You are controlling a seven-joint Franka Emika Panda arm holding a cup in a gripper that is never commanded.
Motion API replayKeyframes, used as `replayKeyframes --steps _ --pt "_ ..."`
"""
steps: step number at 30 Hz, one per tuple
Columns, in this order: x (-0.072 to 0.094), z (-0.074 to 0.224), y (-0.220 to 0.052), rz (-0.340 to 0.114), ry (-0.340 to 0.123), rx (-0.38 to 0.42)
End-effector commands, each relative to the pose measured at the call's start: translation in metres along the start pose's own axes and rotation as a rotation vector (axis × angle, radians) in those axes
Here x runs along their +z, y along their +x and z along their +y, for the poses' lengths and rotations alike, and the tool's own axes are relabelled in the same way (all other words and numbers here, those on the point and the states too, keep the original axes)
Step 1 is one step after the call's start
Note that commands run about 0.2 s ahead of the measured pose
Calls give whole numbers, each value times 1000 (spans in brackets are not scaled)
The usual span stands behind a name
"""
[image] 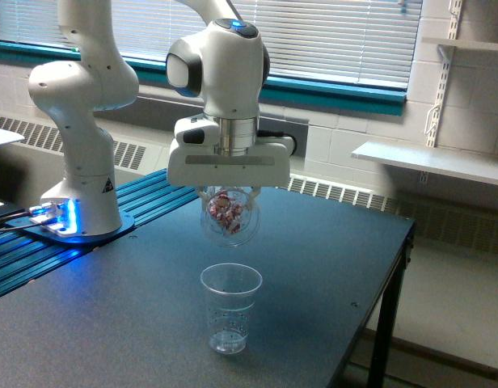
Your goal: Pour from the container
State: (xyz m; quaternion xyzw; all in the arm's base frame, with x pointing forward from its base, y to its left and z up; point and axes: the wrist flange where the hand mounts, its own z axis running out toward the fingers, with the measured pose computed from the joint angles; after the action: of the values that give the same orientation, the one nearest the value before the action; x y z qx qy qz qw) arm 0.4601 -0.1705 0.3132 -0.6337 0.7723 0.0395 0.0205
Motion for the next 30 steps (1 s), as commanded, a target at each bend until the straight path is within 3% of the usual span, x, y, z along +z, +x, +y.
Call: replayKeyframes --steps 1,20,30 --pt "-4 0 5 -27 -7 -18" --pt "-3 5 22 -86 -22 42" --pt "-11 2 31 -100 -18 72"
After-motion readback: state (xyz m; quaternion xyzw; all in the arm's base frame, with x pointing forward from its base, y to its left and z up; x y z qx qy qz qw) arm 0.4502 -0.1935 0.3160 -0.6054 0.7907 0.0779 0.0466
